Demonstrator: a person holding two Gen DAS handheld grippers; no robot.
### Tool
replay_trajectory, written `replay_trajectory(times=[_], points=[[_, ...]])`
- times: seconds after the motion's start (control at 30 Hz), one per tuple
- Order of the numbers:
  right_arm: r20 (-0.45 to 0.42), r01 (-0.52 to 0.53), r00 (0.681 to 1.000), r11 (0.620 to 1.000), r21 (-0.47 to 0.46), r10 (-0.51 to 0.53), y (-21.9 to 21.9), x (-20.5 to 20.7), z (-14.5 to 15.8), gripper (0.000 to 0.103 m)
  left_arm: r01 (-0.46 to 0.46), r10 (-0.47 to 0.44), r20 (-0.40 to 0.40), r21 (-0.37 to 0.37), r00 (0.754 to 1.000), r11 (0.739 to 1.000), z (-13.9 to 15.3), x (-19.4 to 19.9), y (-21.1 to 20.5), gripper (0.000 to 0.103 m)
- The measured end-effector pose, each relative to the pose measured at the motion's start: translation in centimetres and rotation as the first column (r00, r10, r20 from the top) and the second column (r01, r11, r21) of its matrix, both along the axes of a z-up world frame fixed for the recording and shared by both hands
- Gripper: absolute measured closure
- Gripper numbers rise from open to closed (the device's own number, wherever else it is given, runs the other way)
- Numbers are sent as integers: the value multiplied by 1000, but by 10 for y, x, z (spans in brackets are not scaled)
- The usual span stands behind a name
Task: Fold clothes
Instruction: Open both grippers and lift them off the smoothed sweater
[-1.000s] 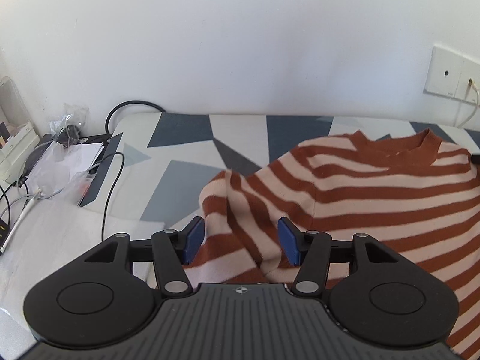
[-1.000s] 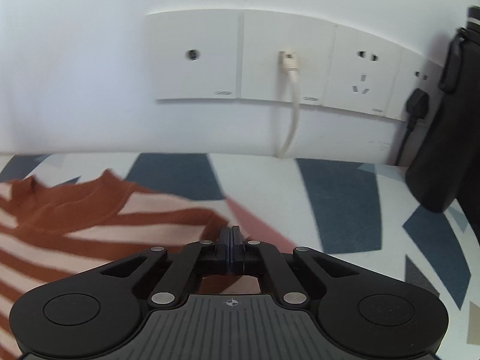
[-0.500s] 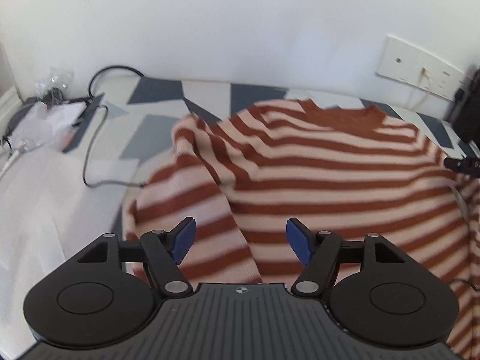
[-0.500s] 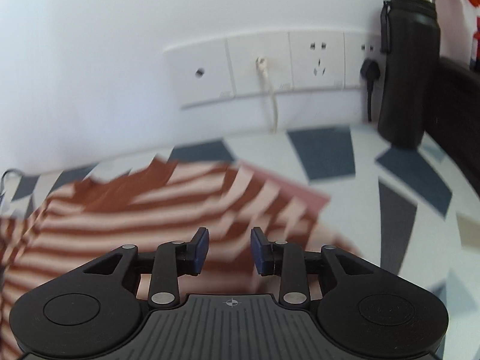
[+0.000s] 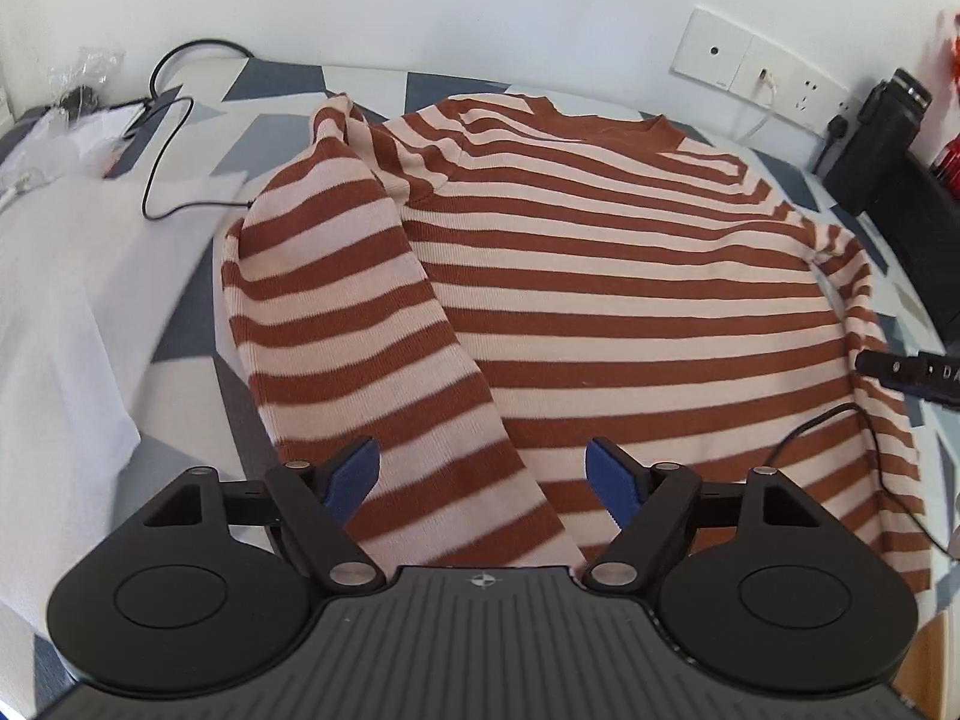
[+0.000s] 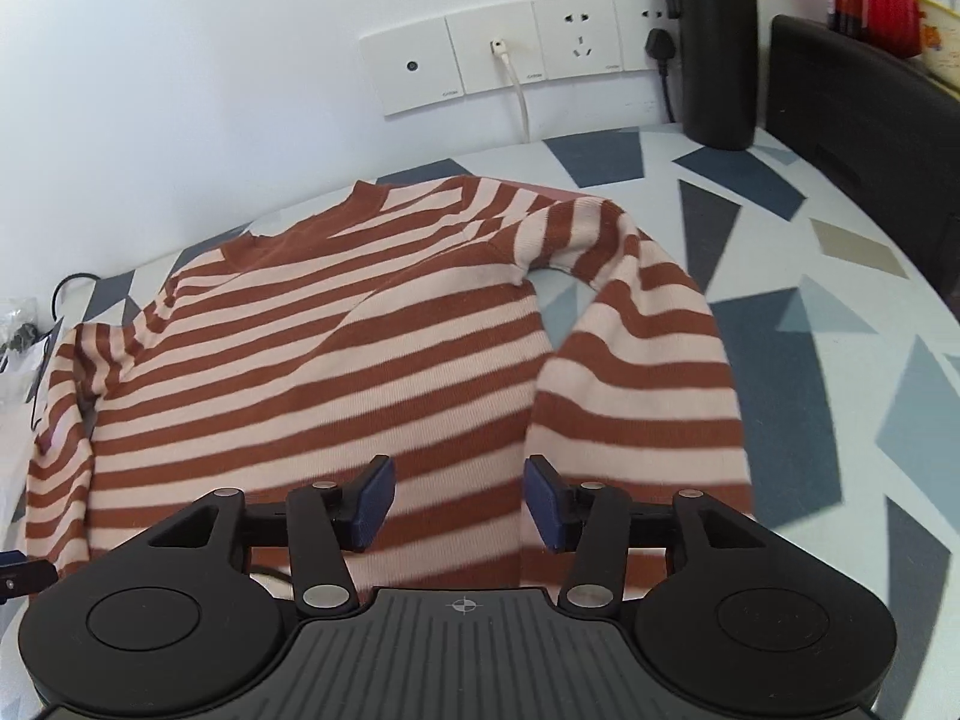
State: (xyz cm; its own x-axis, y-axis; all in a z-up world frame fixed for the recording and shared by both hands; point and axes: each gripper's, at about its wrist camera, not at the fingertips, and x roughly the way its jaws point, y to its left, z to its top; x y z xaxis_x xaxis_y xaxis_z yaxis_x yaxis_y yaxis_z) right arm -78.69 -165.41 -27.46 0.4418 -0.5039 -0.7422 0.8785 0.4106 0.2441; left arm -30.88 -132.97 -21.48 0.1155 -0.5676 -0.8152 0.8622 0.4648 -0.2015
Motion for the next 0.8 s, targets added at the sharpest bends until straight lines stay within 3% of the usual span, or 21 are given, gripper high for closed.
replay_trajectory(times=[0.2,0.4,0.6,0.8], points=[[39,85,996,996,-34,-84,33,-40,23,58,-14,14,-8,-10,1000,1000,6,10,35,25],[42,145,989,988,-57,-142,66,-74,32,58,45,-45,-5,4,999,999,-2,2,59,25],[-13,148,989,989,-20,-149,99,-88,19,58,114,-114,-27,3,993,993,-19,-20,68,25],[-86,196,977,980,31,-193,103,-94,-11,59,109,-108,-46,19,993,994,-27,-23,75,25]])
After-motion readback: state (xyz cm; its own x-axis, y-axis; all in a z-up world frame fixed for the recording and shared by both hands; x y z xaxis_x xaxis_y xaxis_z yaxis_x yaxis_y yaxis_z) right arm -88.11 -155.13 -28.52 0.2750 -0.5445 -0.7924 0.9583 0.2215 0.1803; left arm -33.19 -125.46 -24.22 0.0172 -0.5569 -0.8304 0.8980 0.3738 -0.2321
